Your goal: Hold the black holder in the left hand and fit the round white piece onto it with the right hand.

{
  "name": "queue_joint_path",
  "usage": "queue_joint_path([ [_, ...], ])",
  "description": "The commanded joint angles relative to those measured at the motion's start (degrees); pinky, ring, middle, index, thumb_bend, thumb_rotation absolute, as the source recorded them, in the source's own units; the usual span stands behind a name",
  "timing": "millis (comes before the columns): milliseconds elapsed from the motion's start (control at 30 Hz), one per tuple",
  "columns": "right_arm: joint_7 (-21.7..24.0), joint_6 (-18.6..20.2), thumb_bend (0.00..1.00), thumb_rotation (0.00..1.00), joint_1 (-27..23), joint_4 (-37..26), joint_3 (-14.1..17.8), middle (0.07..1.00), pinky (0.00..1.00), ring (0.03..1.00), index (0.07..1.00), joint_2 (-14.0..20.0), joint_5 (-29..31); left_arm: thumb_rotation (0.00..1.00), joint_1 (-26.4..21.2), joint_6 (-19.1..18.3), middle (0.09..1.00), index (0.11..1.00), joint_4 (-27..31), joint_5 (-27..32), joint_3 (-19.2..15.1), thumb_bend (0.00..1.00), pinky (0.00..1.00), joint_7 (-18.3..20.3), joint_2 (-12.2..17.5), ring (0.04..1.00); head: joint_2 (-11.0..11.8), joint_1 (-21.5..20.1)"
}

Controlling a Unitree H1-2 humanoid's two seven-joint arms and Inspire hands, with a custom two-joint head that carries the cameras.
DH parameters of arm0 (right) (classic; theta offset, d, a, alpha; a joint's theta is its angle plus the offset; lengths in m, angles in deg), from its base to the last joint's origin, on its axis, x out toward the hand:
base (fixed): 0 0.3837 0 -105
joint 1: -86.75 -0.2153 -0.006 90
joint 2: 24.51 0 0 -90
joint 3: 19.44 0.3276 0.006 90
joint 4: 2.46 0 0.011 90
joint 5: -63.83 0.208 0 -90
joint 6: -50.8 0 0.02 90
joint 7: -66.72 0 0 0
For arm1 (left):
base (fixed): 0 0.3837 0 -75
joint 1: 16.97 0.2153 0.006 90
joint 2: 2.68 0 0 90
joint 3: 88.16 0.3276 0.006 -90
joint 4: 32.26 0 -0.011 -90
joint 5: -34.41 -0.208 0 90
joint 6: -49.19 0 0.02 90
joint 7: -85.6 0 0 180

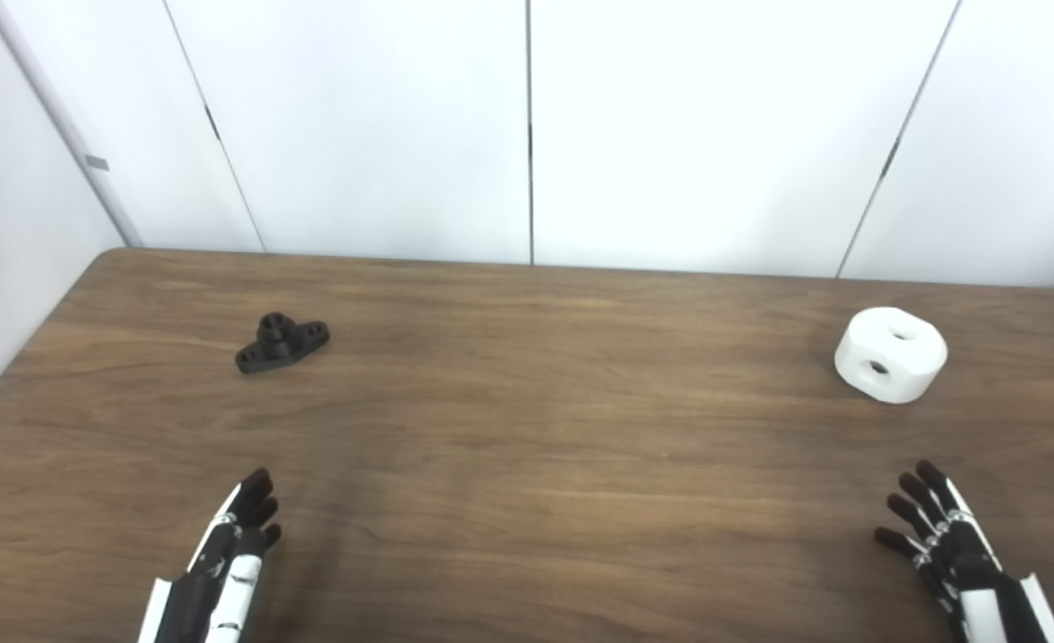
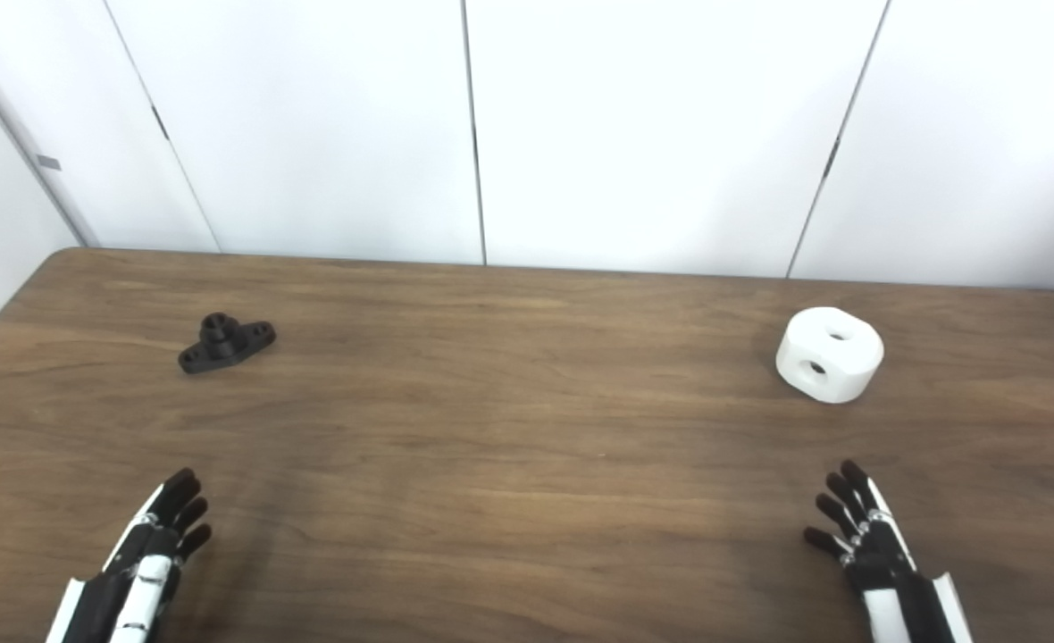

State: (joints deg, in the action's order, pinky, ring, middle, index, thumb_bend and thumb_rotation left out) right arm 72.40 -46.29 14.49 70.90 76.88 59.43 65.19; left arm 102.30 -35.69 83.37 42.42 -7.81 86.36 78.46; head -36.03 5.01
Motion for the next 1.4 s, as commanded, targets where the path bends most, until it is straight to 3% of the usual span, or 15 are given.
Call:
queue_joint_path([
  [0, -0.5, 0.2, 0.65, 1.0, 0.0, -2.7, -0.1, 0.936, 0.8, 0.911, 0.945, -0.1, 0.0, 0.77, 0.3, 0.0, 0.951, 0.933, 2.6, 0.7, -0.6, 0.48, 0.93, 0.3, 0.8, 0.955, -0.2, -0.1],
  [567, -1.8, 3.9, 0.65, 1.0, -0.3, -6.5, -1.5, 0.931, 0.8, 0.91, 0.943, -1.9, -2.9, 0.74, -0.2, -2.7, 0.946, 0.935, 4.3, 3.6, -2.7, 0.46, 0.94, 1.1, 2.7, 0.949, -4.3, -2.8],
  [833, -2.4, 5.5, 0.64, 1.0, -0.7, -8.1, -2.1, 0.933, 0.81, 0.912, 0.949, -1.6, -3.5, 0.74, -0.7, -4.0, 0.939, 0.927, 4.7, 3.6, -3.3, 0.49, 0.94, 0.9, 2.7, 0.947, -4.9, -2.9],
  [1233, -2.0, 4.5, 0.63, 1.0, -0.3, -6.7, -1.4, 0.938, 0.81, 0.919, 0.948, -0.5, -2.0, 0.73, -0.6, -3.1, 0.941, 0.923, 4.1, 2.4, -2.6, 0.49, 0.92, 1.4, 1.9, 0.948, -2.3, 0.8],
  [1367, -1.9, 3.5, 0.63, 1.0, -0.1, -5.3, -1.0, 0.941, 0.82, 0.92, 0.949, -0.1, -1.4, 0.72, -0.3, -2.0, 0.935, 0.924, 3.4, 1.3, -2.2, 0.48, 0.91, 1.5, 1.0, 0.937, 0.2, 3.1],
])
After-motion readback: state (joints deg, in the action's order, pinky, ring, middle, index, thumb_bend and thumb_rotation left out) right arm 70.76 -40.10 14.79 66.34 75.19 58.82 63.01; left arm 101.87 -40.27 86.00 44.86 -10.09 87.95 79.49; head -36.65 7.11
